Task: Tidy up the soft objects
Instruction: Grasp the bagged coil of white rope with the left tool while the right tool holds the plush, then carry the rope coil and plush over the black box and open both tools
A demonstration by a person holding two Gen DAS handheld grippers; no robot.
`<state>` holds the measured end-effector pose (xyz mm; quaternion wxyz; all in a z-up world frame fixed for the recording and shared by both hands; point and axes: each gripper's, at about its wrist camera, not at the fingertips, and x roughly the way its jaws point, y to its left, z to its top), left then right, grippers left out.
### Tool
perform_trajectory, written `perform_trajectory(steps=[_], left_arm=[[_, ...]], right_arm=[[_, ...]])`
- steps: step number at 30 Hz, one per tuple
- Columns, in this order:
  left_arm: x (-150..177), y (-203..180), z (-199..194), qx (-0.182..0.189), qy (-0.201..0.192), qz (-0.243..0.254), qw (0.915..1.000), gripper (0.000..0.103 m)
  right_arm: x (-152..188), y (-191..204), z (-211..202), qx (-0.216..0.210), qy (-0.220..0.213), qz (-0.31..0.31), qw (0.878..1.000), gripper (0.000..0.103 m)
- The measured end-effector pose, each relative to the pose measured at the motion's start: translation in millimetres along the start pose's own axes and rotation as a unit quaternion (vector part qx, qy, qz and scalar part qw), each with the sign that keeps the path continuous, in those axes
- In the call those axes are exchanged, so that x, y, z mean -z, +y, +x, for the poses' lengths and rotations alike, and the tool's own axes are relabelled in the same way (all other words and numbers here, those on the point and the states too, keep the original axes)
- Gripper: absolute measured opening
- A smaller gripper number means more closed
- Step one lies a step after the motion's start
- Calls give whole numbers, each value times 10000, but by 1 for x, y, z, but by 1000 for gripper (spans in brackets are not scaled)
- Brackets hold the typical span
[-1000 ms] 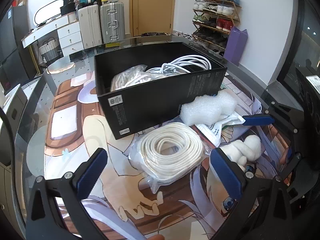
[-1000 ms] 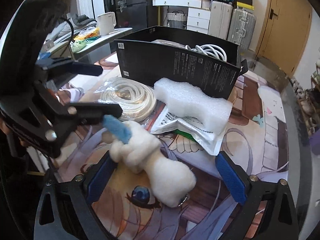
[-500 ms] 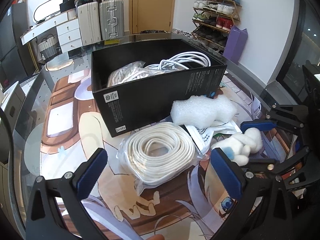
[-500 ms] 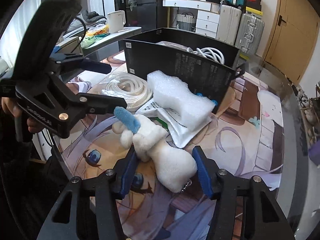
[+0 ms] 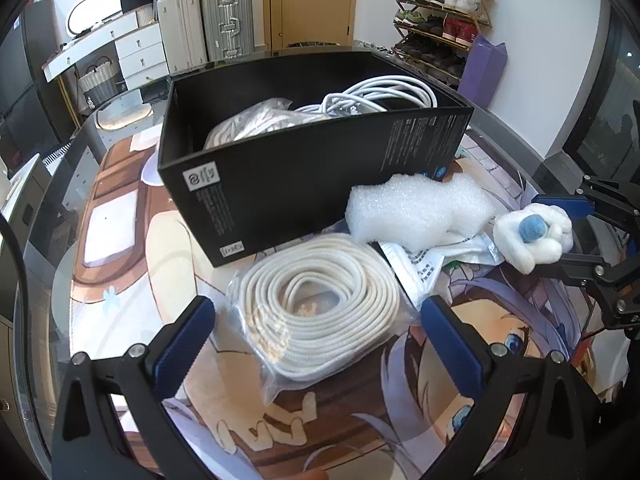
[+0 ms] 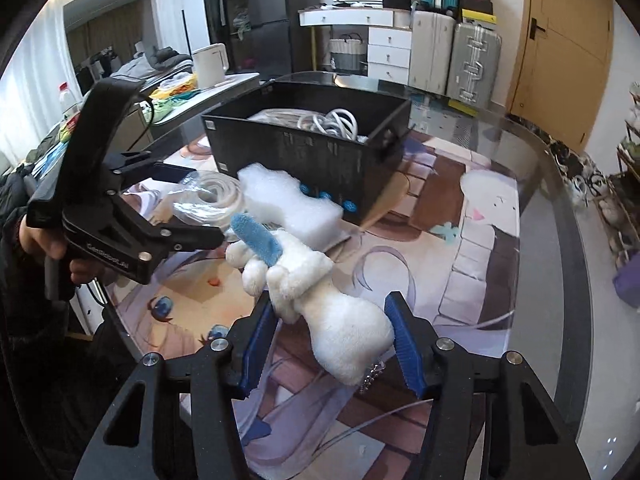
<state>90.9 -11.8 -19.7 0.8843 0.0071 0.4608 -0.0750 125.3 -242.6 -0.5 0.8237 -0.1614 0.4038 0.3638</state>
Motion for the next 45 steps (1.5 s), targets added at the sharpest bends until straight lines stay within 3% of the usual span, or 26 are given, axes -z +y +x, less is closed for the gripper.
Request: perform_trajectory(steps=[7, 10, 19, 27, 30, 45], left_arm=[[2, 21, -4, -106, 55, -131, 9998, 103], [0, 16, -7, 58, -115, -106, 9999, 103], [-1, 20, 4, -117, -84, -207, 9997, 102], [-1, 9, -2, -149, -192, 57, 9997, 68], [-1, 11, -6, -92, -186, 37, 9998, 61], [2, 20, -40, 159, -485, -62, 9987, 57]], right_arm=[[-1, 6, -1, -52, -37, -56, 10000, 56], [-1, 5, 0, -66, -41, -27, 10000, 56], [-1, 5, 0, -44, -28, -19, 10000, 56], [-1, 9, 2, -66, -16, -46, 10000, 56], [-2, 9, 1, -81, -56, -41, 9999, 56], [-15, -4, -15, -247, -688, 598, 9955, 56]])
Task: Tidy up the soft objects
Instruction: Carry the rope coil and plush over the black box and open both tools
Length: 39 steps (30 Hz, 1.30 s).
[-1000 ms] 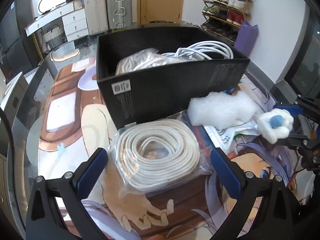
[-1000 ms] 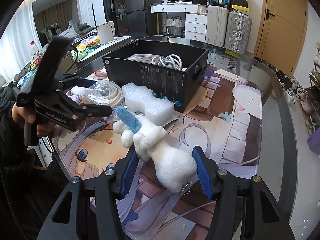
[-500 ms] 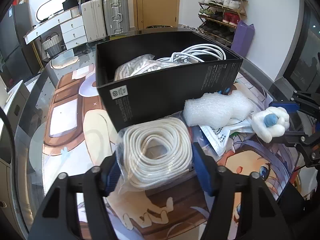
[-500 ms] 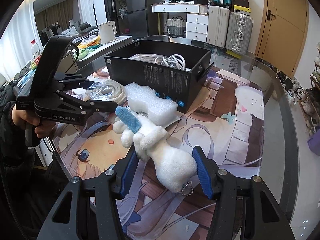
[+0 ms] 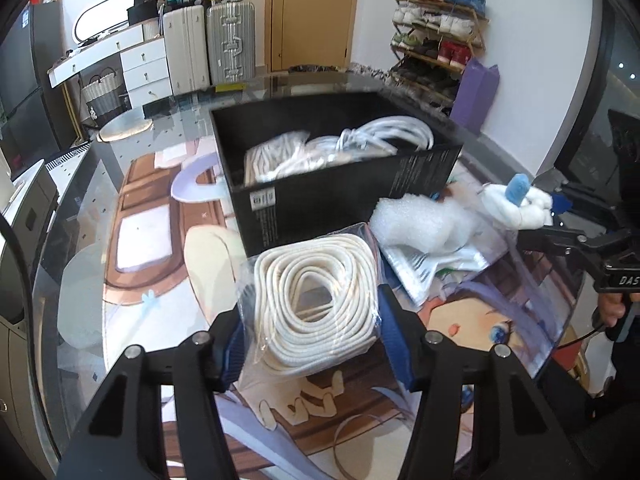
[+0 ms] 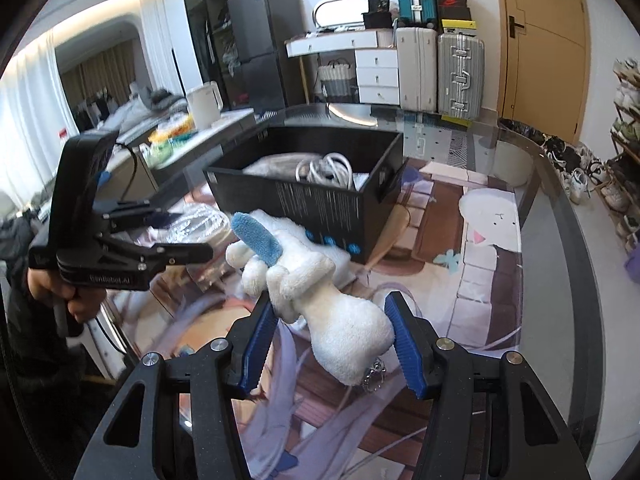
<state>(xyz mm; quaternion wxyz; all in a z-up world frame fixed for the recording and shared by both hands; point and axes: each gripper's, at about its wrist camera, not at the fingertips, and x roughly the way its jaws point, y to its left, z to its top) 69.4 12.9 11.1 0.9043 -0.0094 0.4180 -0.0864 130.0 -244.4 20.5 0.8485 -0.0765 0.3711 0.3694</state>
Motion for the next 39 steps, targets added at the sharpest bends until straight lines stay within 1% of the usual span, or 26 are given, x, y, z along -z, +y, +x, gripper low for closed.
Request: perform_trajectory(steps=[3, 8, 15, 19, 22, 27, 37, 39], left_arm=[[-4, 1, -15, 161, -199, -57, 9997, 57], [-9, 2, -34, 265, -458, -113, 9985, 57], [-19, 6, -48, 288, -679, -230, 9970, 57], [-27, 6, -54, 276, -869, -289, 9954, 57], [-34, 5, -54, 237, -931, -332, 9948, 57], [-44, 4, -51, 66, -1005, -327, 9944, 57], [-66, 12, -35, -72, -1104, -485, 9927, 57], [-70, 14, -29, -37, -1077, -514, 9928, 57]], right_arm=[[-4, 1, -6, 25, -179, 55, 9998, 56], [-10, 5, -16, 118, -404, 108, 9991, 56], [-15, 6, -22, 191, -546, 189, 9981, 56], [-21, 8, -24, 253, -628, 237, 9974, 56], [-27, 8, -21, 286, -668, 282, 9970, 56], [-44, 5, -19, 309, -720, 384, 9962, 56], [-75, 0, -9, 593, -728, 380, 9949, 56], [-80, -2, -6, 618, -720, 365, 9948, 56]])
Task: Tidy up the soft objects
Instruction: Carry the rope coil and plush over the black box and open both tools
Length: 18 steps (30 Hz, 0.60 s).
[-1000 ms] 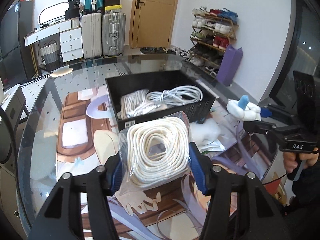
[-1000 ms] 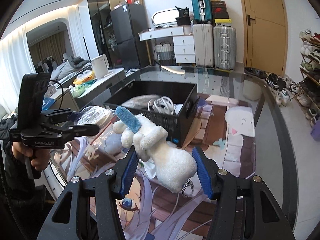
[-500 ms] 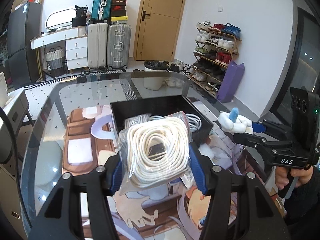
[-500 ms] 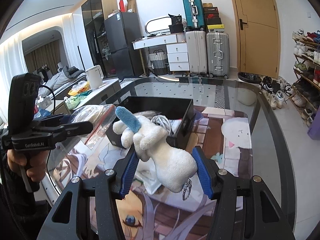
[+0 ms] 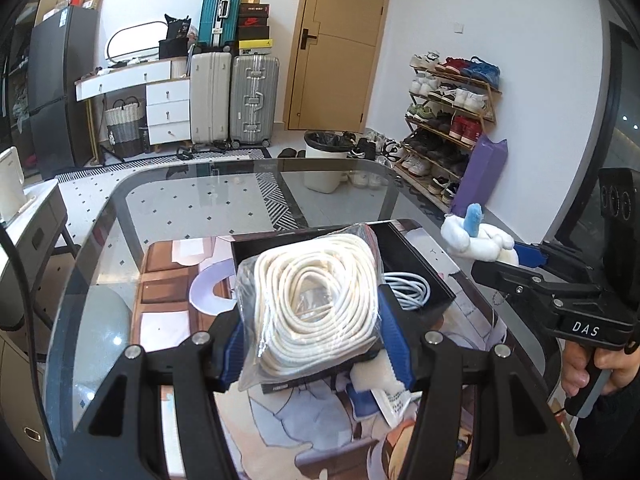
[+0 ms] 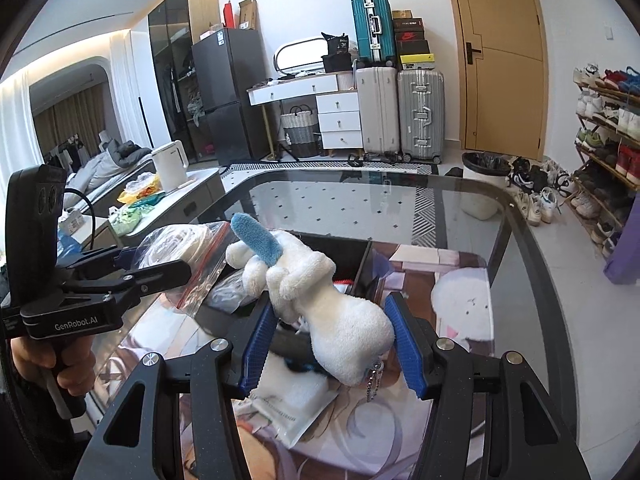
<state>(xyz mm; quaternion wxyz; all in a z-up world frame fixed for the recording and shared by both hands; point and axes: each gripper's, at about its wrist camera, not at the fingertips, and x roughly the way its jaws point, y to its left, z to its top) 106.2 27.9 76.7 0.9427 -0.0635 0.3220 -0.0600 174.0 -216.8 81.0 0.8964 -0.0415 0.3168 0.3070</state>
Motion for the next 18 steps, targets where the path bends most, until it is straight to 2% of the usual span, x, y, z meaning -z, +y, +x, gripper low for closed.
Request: perform_trajectory(steps=[4, 8, 18], left_arm=[[-3, -1, 14, -40, 70, 101, 9999, 57], [-7, 1, 26, 39, 131, -7, 9999, 57], [-15, 7, 52, -38, 276, -27, 9996, 57]], right_arm=[[-8, 0, 12, 17, 53, -78, 10000, 56], [-15, 3, 24, -12, 98, -119, 9999, 56], [-32, 2, 61, -16, 248, -49, 9997, 56]])
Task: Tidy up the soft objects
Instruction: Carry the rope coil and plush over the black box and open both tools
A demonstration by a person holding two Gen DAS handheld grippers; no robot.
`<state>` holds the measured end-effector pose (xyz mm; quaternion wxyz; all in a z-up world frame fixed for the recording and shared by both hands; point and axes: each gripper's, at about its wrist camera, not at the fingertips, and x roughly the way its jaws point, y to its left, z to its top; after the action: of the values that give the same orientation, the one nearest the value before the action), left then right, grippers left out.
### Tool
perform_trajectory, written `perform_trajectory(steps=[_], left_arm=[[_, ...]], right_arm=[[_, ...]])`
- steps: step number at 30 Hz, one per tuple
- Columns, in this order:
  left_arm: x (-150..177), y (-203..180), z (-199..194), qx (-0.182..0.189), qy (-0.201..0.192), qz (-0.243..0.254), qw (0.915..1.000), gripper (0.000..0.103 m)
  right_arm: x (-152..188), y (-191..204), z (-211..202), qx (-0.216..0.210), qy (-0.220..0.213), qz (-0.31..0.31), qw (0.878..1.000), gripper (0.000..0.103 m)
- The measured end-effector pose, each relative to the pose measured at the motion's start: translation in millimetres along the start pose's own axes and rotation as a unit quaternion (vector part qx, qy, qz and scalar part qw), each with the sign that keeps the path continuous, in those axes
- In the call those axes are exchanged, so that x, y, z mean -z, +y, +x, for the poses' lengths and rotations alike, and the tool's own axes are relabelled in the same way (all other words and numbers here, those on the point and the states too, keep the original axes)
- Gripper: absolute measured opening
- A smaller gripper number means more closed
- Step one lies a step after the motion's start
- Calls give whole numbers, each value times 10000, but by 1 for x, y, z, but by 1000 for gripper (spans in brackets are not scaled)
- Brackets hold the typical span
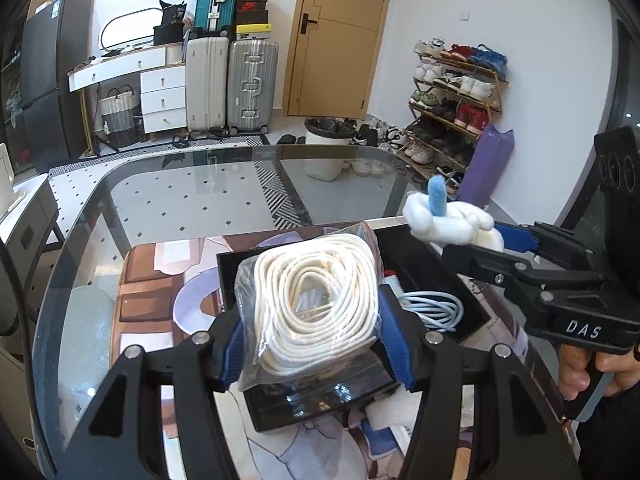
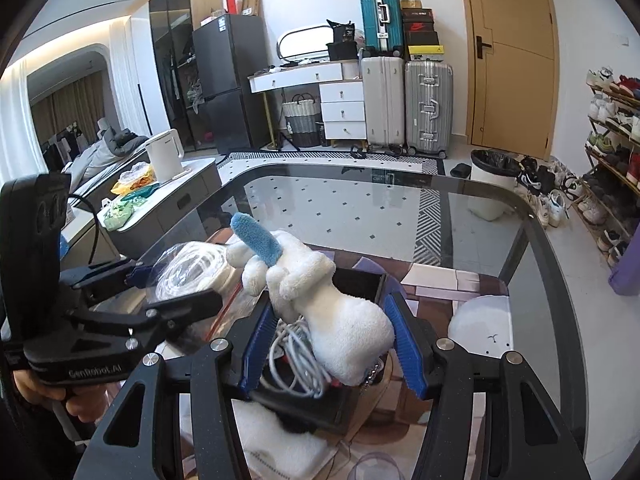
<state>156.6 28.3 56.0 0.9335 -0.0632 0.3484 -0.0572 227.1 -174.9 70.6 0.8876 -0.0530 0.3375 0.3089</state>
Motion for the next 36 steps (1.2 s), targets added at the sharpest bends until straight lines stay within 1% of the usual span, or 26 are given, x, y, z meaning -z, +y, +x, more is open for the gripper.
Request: perform_trajectory(steps=[5, 13, 16, 23, 28, 30, 34, 36], left_arm=[[1, 3, 9, -24, 37, -21, 10000, 57], [3, 2, 20, 16, 190, 44, 9998, 57], [4, 0, 25, 67, 264, 84, 9996, 58], [3, -7, 30, -107, 326, 289, 9990, 58], [7, -16, 32, -342, 335, 609, 9970, 61], [8, -18, 33, -378, 315, 680, 9965, 62], [7, -15, 33, -308, 334, 659, 9968, 64], [6, -13, 32, -222, 329, 636, 9972, 65]], right_arm=[[-5, -2, 15, 35, 63, 17, 10000, 56], [-7, 0, 36, 218, 185, -205, 9994, 56], [-6, 1, 43, 158, 254, -255, 9992, 56], [-4, 3, 54, 260, 342, -411, 9982, 56], [-2, 7, 57, 366, 354, -583, 9970, 56], [-1, 6, 57, 358, 354, -578, 9971, 56], [0, 7, 59, 262, 437, -507, 9974, 57], [1, 6, 57, 286, 390, -514, 9975, 61]])
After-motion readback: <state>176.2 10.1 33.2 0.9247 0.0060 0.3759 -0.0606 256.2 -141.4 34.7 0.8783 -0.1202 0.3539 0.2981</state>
